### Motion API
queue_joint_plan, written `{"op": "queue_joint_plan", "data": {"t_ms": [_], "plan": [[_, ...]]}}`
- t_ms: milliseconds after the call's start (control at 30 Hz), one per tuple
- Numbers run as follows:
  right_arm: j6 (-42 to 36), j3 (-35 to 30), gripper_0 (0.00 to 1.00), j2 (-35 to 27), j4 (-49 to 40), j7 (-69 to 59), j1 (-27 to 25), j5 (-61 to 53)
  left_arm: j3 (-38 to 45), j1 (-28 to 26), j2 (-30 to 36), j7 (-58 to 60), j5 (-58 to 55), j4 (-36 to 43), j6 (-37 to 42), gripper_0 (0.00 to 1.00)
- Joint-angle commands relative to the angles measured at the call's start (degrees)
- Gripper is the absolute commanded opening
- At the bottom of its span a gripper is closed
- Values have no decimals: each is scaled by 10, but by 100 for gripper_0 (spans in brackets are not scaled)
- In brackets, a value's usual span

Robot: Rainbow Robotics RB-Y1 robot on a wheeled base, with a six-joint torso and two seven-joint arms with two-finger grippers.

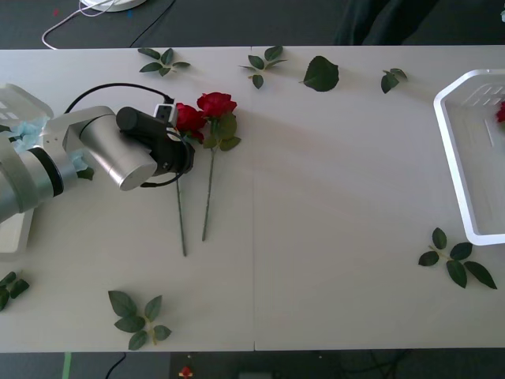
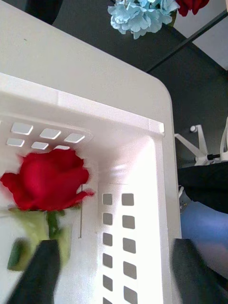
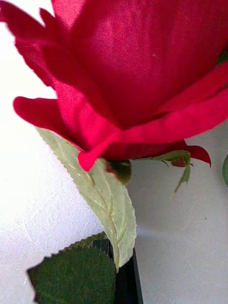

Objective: Place the red flowers into the right box and the blue flowers into the left box. If a person shows an open palm, hand one flower to the person first, then continue sorting.

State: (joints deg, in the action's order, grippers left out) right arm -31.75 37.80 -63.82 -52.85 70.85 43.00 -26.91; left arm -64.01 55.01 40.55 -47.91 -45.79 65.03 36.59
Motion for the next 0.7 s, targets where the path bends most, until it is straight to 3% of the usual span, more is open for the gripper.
{"op": "queue_joint_plan", "data": {"t_ms": [33, 267, 400, 567, 700], "plan": [[6, -13, 100, 4, 6, -4, 18, 6, 29, 25, 26, 31, 11, 0, -7, 0], [-1, -14, 100, -16, -19, 6, 20, -79, 114, 24, 66, 29, 11, 20, -7, 0], [-58, -27, 100, -39, -73, 12, 18, -140, 164, 24, 83, 28, 11, 30, -7, 0], [-161, -113, 100, -50, -160, 26, -9, -193, 227, 24, 88, 25, 11, 38, -7, 0], [-225, -218, 100, -47, -251, 43, -60, -221, 270, 25, 89, 23, 10, 48, -7, 0]]}}
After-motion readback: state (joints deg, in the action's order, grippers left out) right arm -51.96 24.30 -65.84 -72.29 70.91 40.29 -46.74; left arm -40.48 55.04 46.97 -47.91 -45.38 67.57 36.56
